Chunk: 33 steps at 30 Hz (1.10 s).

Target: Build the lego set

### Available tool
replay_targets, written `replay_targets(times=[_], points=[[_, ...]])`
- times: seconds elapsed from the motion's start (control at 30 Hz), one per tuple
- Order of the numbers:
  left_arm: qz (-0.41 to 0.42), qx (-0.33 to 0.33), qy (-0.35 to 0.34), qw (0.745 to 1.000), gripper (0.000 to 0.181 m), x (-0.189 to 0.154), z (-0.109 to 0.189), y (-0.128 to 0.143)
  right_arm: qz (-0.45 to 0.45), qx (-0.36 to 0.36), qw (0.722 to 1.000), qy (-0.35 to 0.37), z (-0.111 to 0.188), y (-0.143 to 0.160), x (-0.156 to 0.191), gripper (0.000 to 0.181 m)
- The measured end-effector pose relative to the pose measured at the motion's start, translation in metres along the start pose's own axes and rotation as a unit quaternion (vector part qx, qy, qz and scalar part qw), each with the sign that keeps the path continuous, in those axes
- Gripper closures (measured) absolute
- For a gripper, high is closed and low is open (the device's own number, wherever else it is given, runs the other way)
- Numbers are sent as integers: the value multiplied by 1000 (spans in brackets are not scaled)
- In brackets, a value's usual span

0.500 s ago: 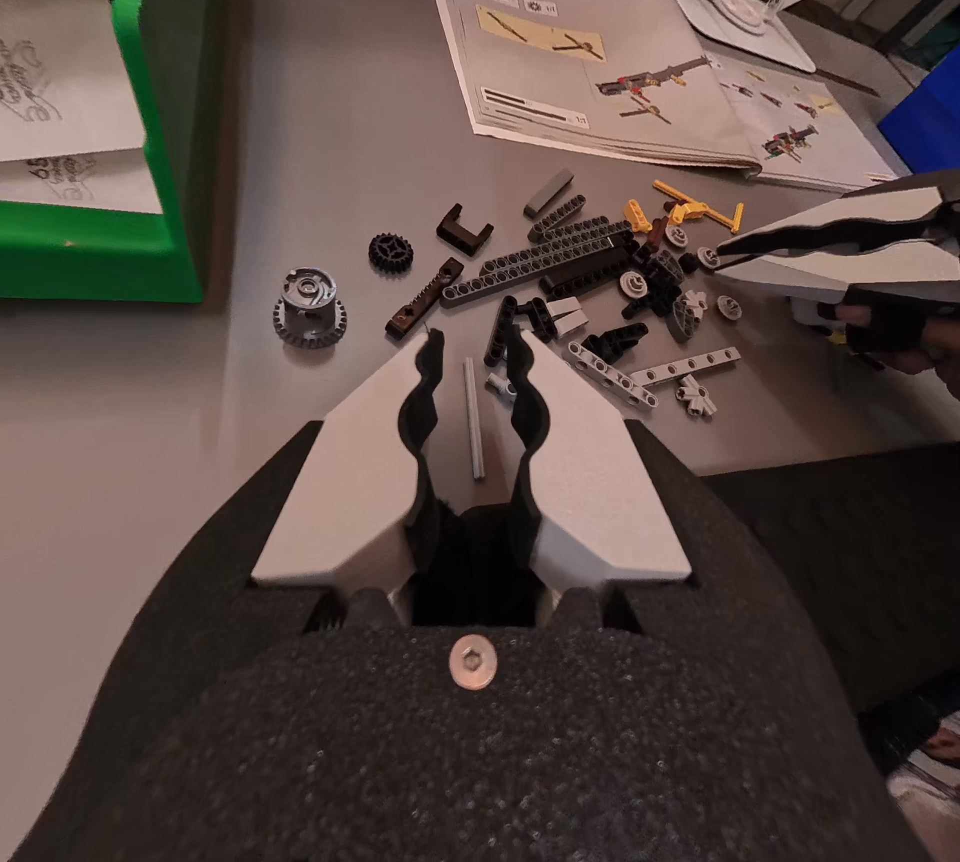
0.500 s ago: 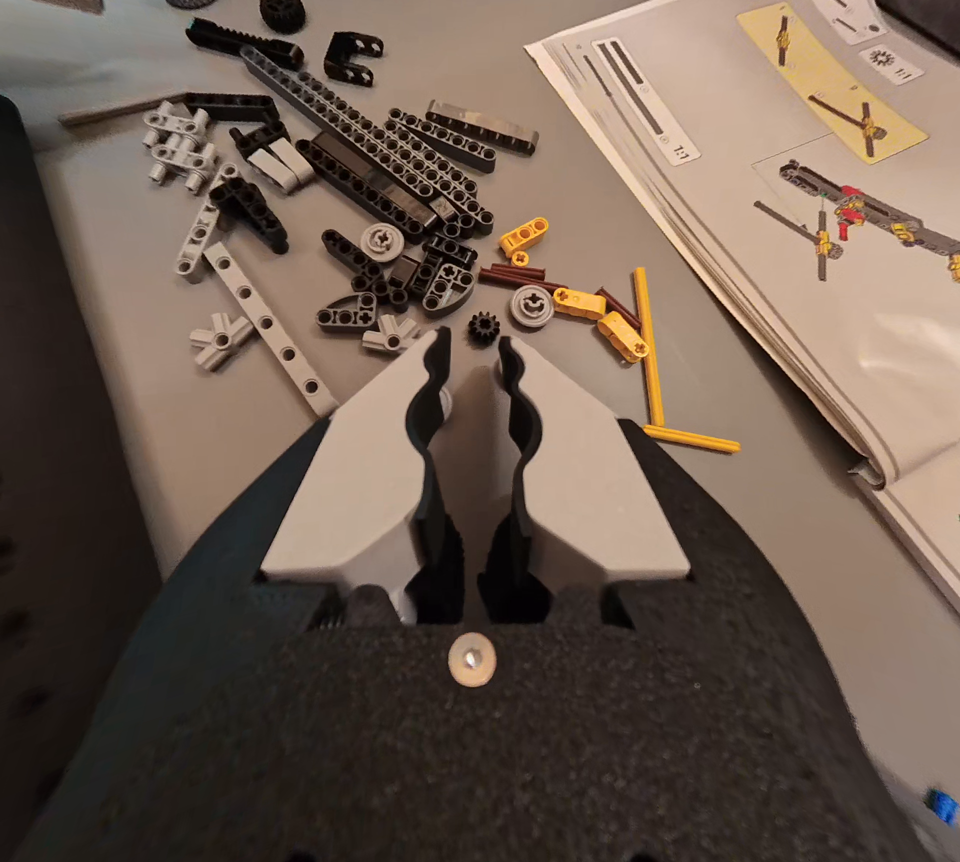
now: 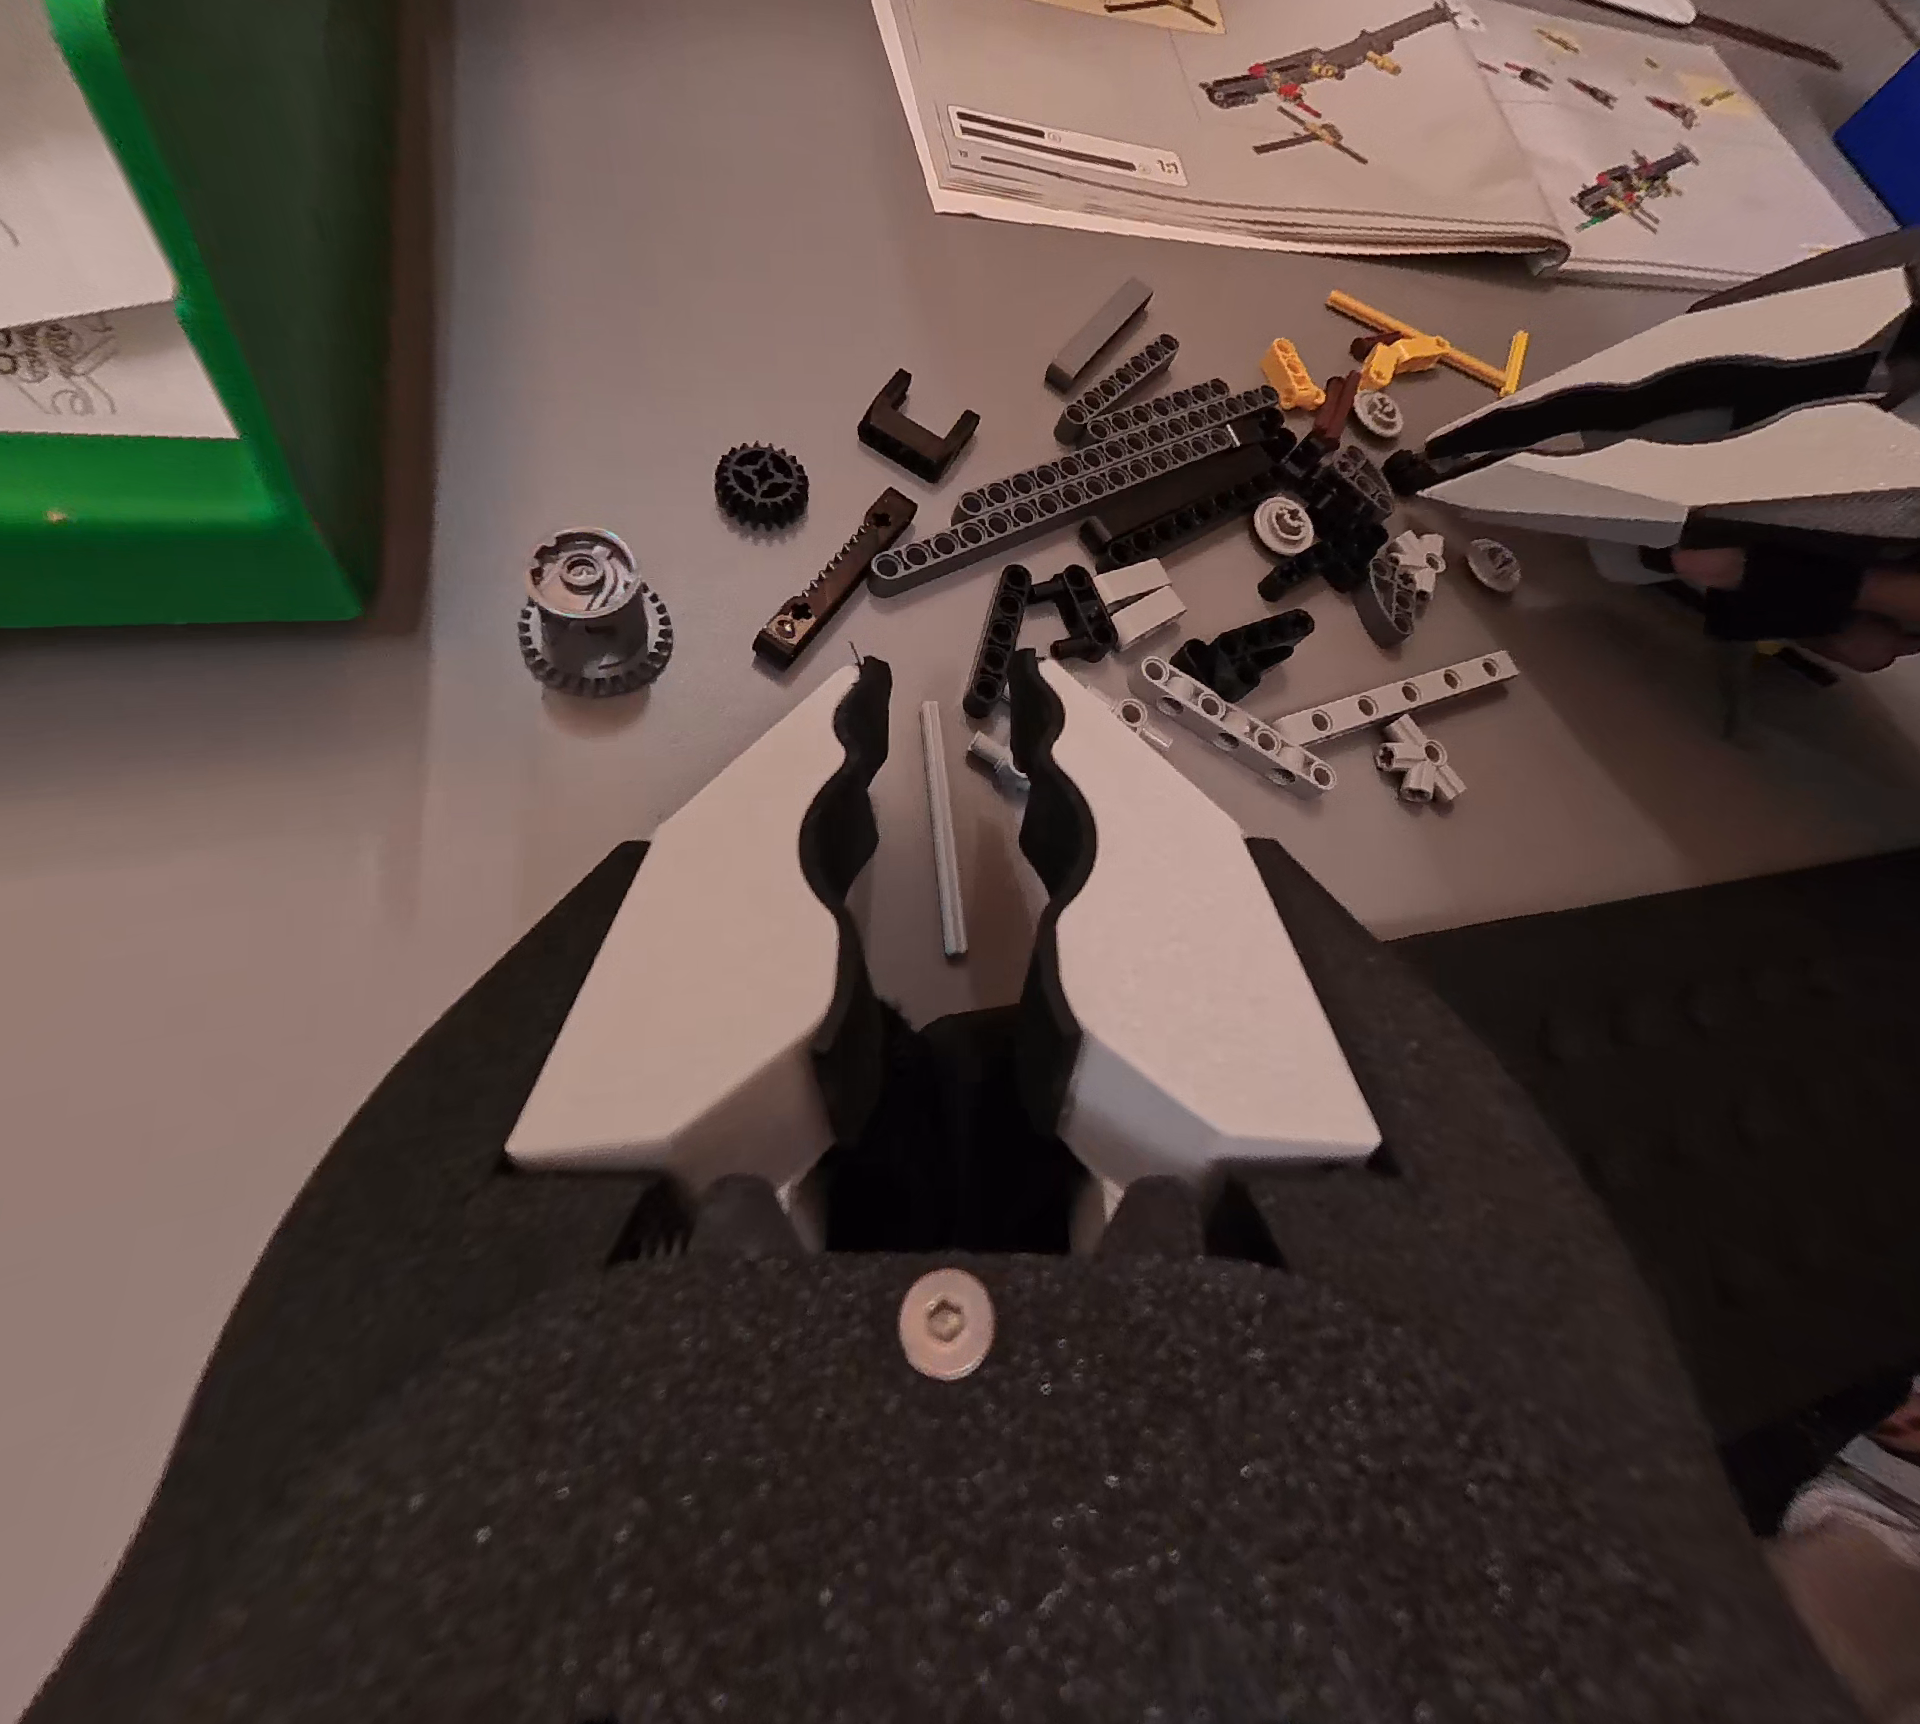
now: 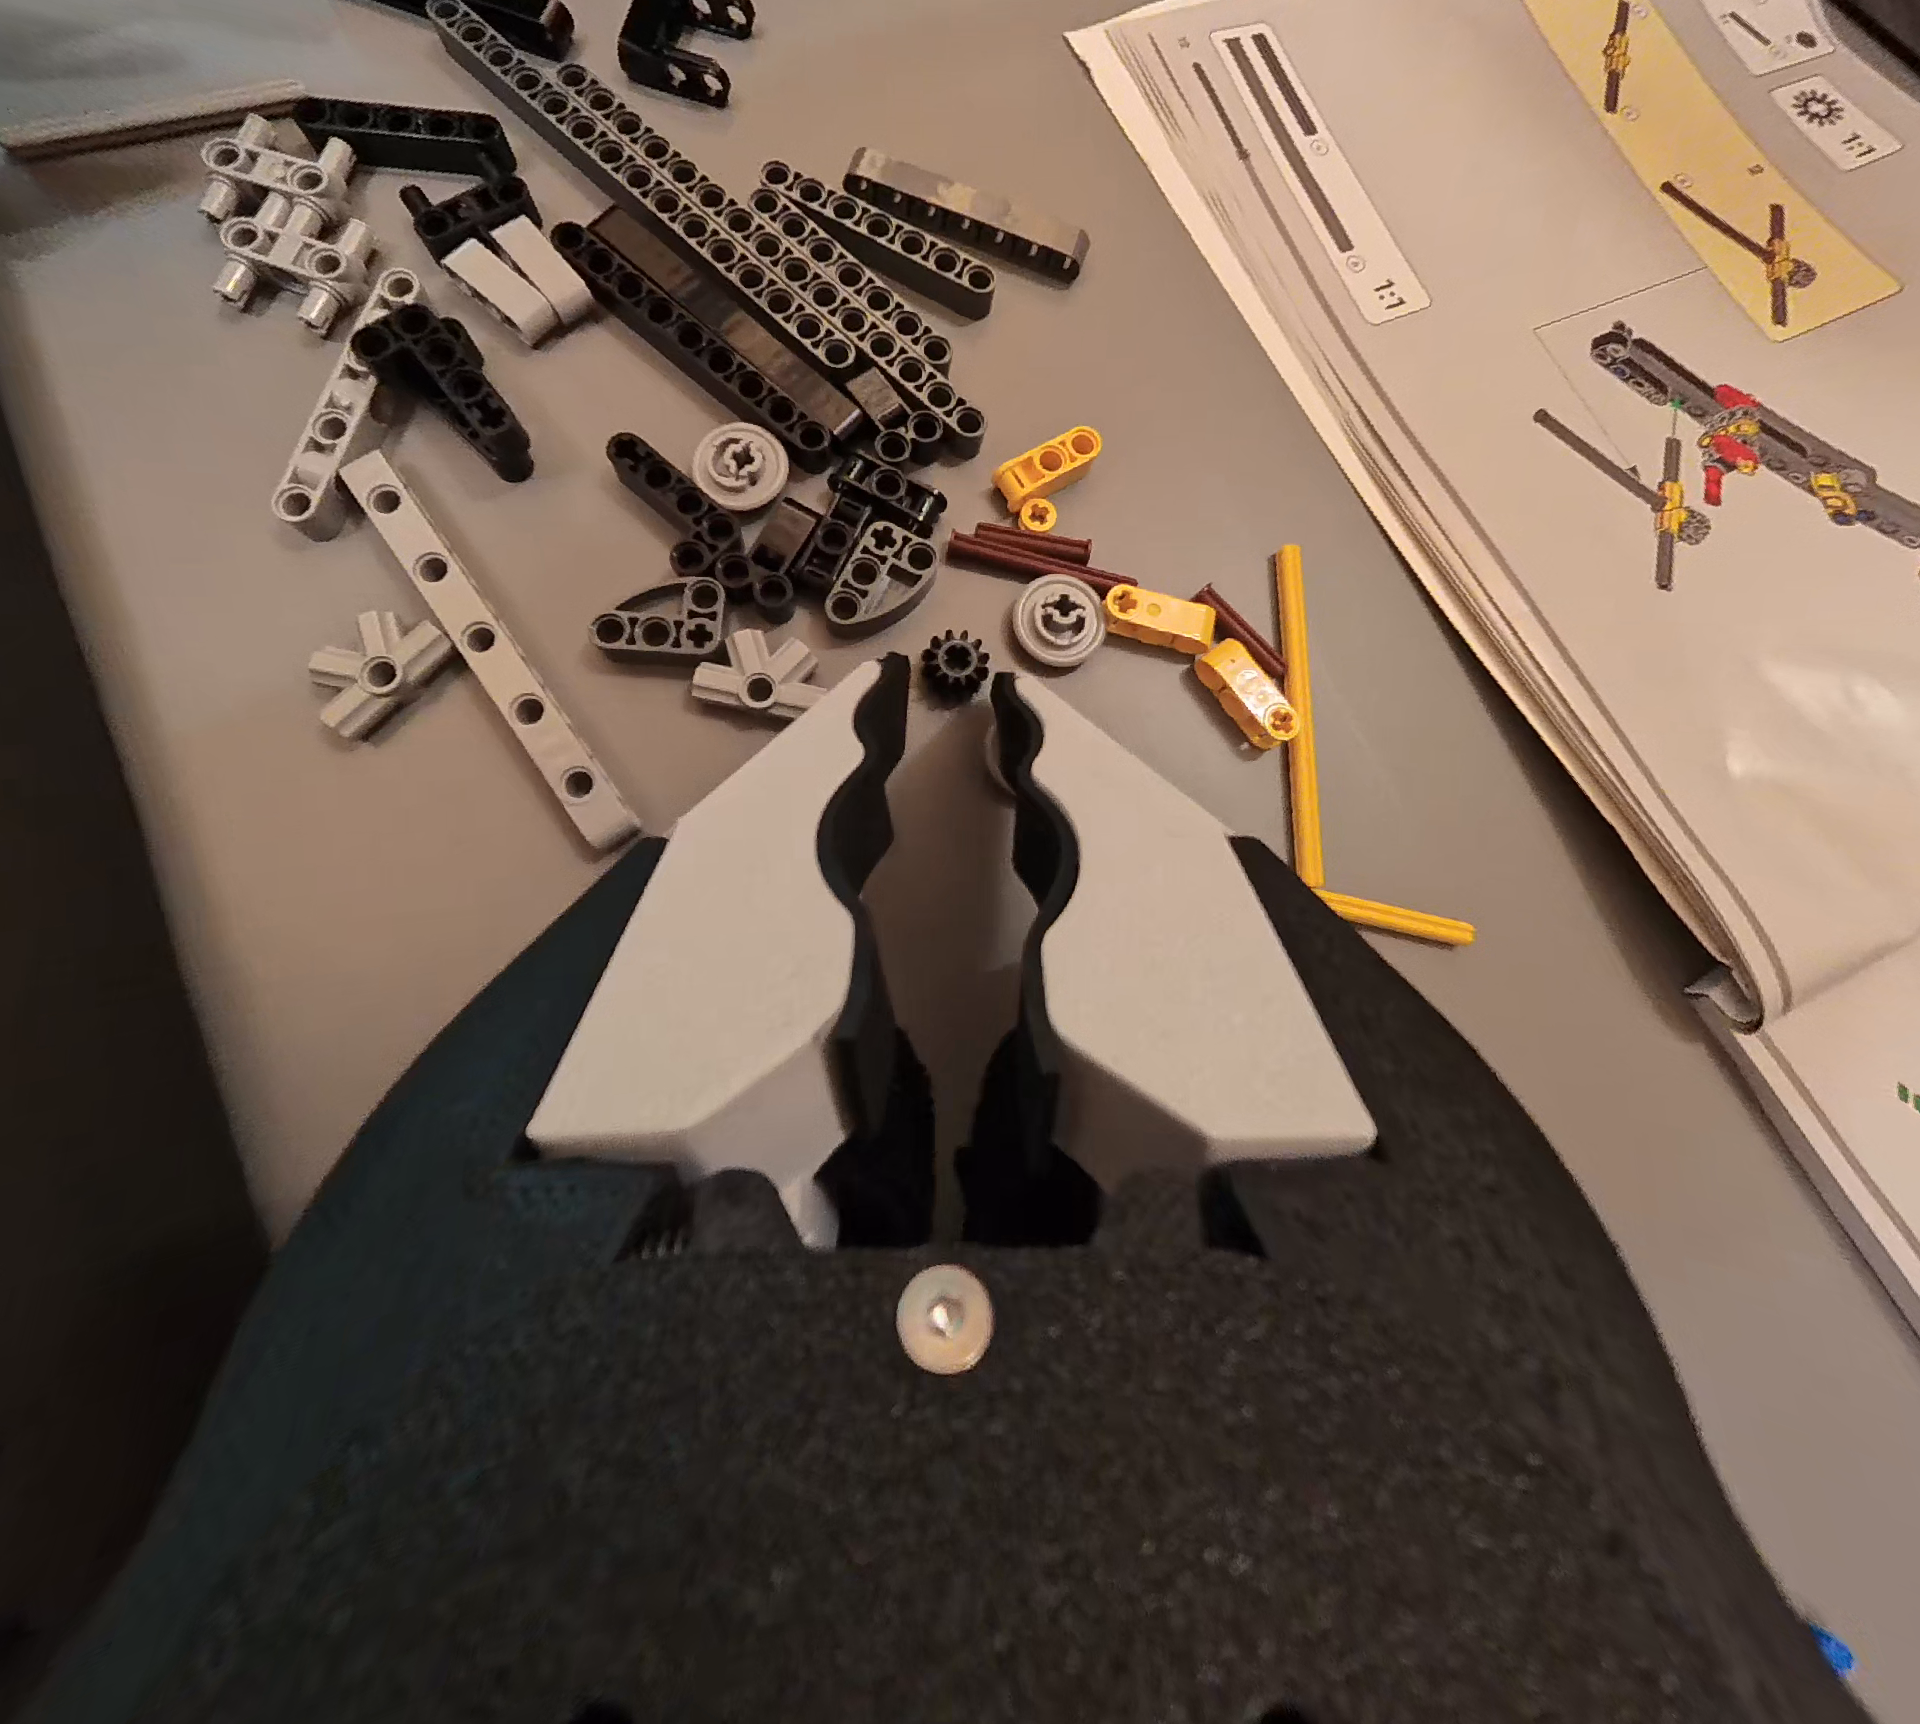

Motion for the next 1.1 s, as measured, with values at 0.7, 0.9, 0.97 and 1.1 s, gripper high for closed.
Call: replay_targets(times=[0.7,0.9,0.97,1.1], points=[[4,13,0,1000,162,3,-4,0,4,-56,998,33,11,-9,-8,170],[3,23,-4,1000,162,3,-6,0,18,-93,994,61,17,-10,-3,170],[1,24,-8,1000,163,2,-7,-1,22,-94,994,57,15,-10,-1,170],[-9,24,-19,999,164,1,-7,-1,21,-84,995,49,12,-7,0,170]])
Point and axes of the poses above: each gripper's, where its closed fingertips meet, z back along the fingers, y out of its underside, x = y × z across the jaws, the point moved 8 cm from there along z, back along the fingers, and after that the axes turned 14 degrees about x, right-handed, at the moved point
